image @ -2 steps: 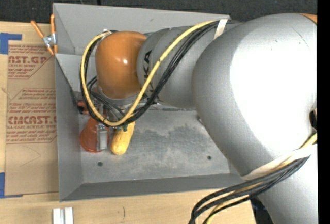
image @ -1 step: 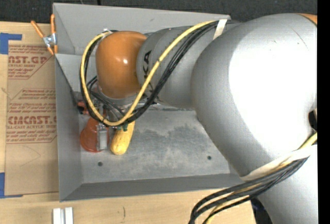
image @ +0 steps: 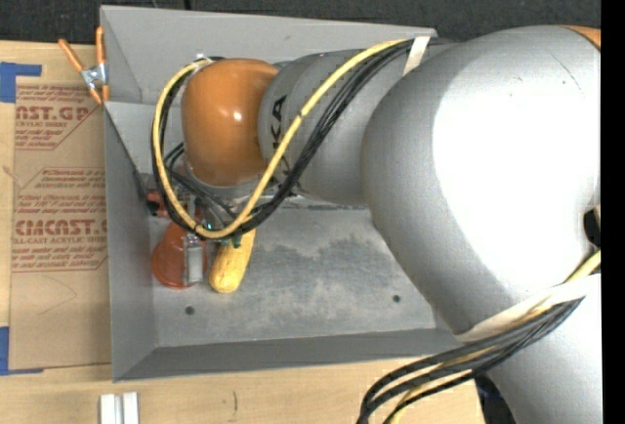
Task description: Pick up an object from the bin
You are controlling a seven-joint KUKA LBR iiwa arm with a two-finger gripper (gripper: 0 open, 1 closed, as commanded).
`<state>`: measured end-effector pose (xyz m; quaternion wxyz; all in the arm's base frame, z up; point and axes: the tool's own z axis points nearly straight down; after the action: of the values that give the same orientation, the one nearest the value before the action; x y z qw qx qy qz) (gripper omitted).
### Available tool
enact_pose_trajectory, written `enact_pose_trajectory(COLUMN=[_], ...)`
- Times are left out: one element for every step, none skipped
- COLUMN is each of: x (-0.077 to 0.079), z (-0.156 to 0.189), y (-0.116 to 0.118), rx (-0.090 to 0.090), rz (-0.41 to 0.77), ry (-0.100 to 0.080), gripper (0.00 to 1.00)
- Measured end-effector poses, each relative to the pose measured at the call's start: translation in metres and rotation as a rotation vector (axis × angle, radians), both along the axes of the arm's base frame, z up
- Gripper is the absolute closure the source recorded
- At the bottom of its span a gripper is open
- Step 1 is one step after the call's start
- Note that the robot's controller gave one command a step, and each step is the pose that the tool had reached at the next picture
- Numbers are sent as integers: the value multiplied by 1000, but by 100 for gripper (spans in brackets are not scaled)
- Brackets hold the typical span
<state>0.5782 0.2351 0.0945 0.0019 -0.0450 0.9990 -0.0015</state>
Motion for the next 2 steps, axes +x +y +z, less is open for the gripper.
enact_pose_trajectory(x=[0,0], z=[0,0], y=[0,0], rx=[0,0], rz=[0,0], ry=[1,1], gripper=[100,100])
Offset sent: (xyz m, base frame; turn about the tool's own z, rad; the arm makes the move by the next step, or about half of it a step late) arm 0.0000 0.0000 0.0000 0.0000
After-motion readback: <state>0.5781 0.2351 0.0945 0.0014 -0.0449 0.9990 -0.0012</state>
